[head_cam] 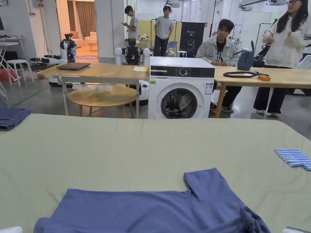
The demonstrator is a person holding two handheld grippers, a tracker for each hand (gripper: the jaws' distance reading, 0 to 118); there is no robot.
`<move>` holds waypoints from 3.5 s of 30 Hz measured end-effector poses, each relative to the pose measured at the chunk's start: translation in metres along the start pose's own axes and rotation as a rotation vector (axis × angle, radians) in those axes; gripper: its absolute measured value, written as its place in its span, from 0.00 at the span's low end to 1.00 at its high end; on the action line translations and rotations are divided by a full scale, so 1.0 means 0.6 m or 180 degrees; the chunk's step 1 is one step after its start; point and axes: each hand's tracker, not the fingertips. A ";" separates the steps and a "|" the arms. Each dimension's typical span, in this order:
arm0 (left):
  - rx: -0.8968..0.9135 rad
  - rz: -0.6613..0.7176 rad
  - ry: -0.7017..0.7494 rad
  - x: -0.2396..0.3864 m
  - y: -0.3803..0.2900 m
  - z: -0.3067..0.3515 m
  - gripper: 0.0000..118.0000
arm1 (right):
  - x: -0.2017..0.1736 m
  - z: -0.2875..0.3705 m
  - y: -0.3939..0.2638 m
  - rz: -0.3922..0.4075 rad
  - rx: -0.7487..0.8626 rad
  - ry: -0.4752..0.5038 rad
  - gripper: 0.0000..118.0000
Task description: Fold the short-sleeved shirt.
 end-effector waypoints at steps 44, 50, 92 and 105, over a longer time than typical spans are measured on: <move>0.0416 -0.0498 -0.0388 0.074 0.221 -0.126 0.06 | -0.114 0.059 0.123 0.0334 0.1695 0.0220 0.00; -0.0787 -0.0382 0.0125 0.018 0.180 -0.322 1.00 | -0.100 -0.028 0.109 0.0355 0.1305 0.0070 0.00; -0.0241 -0.0473 -0.0194 -0.042 0.049 0.021 0.00 | 0.010 0.068 0.038 0.0578 -0.0096 -0.0305 0.00; -0.0565 -0.0602 0.0075 -0.087 -0.110 0.050 0.39 | 0.018 0.104 -0.138 0.0908 -0.0404 -0.0636 0.24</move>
